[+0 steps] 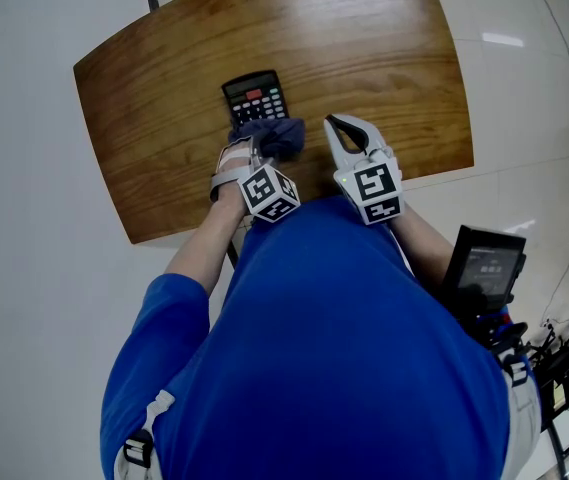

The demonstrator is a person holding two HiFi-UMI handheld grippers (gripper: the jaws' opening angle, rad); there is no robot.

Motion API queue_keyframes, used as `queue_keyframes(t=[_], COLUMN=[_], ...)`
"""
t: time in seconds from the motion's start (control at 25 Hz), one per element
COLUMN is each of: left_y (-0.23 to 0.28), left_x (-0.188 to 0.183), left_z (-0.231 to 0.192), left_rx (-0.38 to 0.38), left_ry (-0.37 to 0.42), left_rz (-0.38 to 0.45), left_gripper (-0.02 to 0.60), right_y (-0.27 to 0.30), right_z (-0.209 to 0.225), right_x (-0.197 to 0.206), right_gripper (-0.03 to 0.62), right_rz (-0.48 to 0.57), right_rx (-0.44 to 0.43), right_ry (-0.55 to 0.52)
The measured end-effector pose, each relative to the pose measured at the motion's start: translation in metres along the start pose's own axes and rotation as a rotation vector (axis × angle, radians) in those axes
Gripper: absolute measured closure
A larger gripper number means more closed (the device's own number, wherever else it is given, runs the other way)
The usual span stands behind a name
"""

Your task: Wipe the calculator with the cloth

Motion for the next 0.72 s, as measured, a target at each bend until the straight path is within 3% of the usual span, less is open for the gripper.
queue_keyframes(t=[0.52,0.72], left_y=[-0.001,-0.011], left_x=[0.008,0.013], left_z=[0.004,-0.003], left_rx=[-0.015,-0.035], left_ry=[-0.023,-0.104], left_rz=[-0.018,0.011], left_gripper=[0.518,0.518], right_y=[-0.001,0.001], right_z=[-0.005,-0.01], right_x=[0.0,-0.004], right_gripper=[0.592,0.592], right_rz=[0.016,0.022], right_rx=[-0.024,-0.043], right_ry=[-0.018,-0.039])
Point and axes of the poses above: the fingertips, and each gripper's own axes: y forward along the fingers, z to its right, x out of its underside, the point moved 5 cm from there along -y, backward along the fingers, and after that the axes turned 4 degrees about -z, right-handed, at the moved point
